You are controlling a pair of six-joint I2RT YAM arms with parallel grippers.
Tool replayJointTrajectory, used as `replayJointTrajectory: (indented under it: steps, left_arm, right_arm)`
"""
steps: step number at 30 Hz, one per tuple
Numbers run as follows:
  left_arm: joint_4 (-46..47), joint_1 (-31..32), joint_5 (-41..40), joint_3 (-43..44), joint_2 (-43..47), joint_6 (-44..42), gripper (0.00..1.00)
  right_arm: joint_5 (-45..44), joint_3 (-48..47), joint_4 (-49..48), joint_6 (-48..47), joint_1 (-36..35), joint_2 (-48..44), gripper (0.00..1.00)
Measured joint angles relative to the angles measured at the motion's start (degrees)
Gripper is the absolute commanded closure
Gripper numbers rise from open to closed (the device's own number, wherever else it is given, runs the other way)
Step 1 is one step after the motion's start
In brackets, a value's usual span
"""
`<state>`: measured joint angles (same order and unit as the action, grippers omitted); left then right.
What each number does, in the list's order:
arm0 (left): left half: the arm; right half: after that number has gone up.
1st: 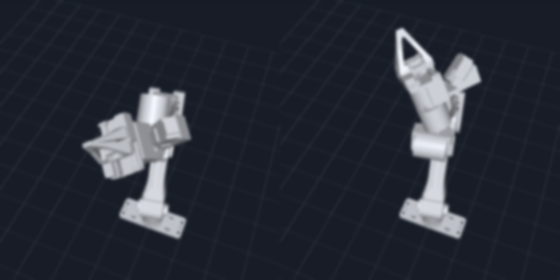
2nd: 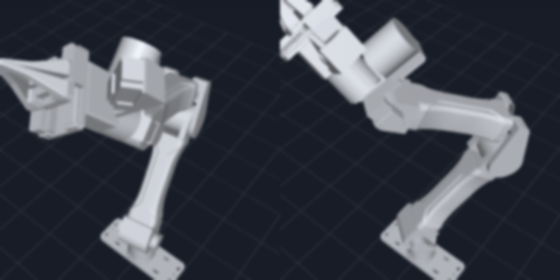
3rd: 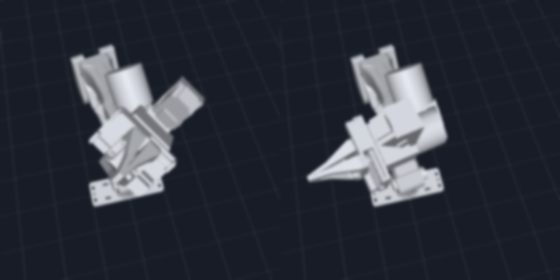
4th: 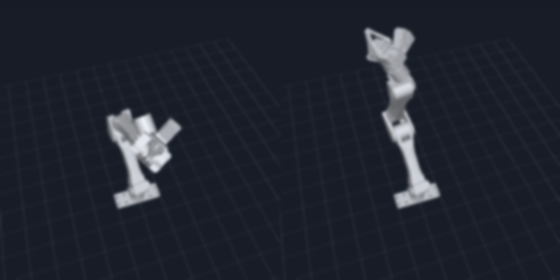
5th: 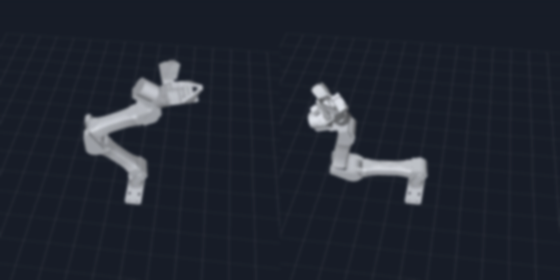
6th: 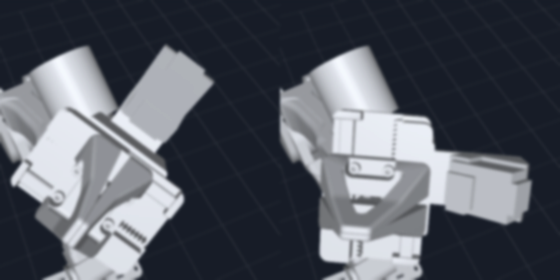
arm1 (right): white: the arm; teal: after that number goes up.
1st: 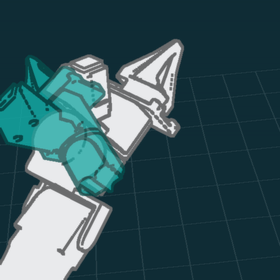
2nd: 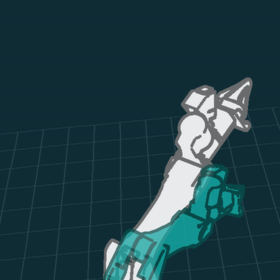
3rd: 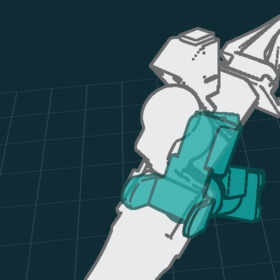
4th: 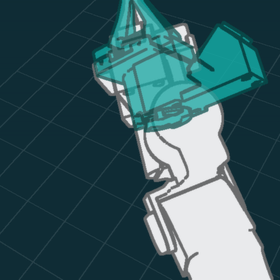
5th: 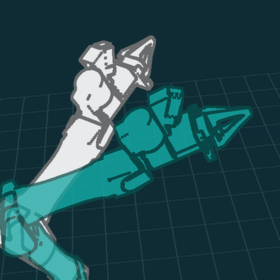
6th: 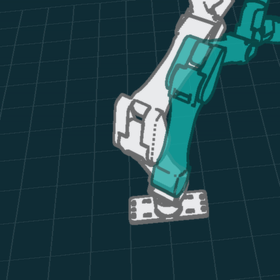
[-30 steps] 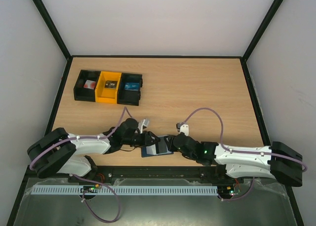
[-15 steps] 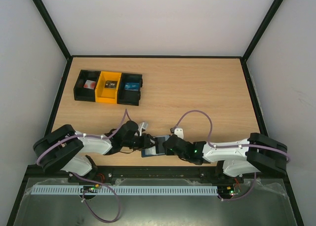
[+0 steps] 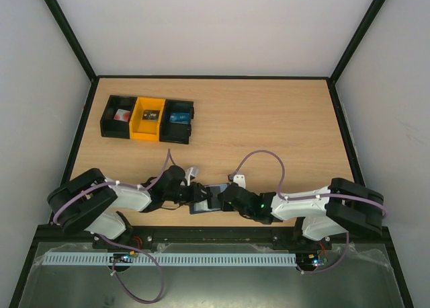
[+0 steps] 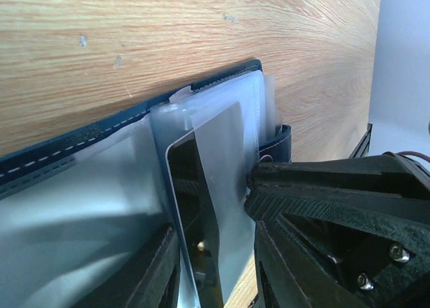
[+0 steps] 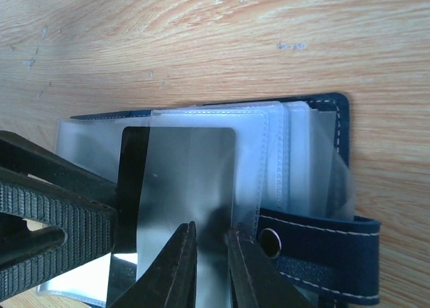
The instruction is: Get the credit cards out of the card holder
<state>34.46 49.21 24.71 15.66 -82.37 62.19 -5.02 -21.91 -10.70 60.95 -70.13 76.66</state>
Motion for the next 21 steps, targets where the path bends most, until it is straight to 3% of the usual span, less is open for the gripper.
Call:
replayJointTrajectory:
  steps: [10, 14, 21]
  left_arm:
    - [7.74, 0.11, 0.81, -2.10, -4.09, 3.63, 0.83]
    - [7.50, 0.11, 0.57, -2.25, -3.58, 3.87, 0.96]
    - [6.34, 0.11, 0.28, -2.25, -0.68, 3.78, 0.97]
  right_arm:
    - [0.81, 0.04, -1.95, 0.81, -0.02, 1.29, 0.86]
    - [0.79, 0.59, -2.89, 1.20, -0.02, 1.27, 0.86]
    - [0.74, 0.98, -3.65, 1.42, -0.02, 1.22, 0.86]
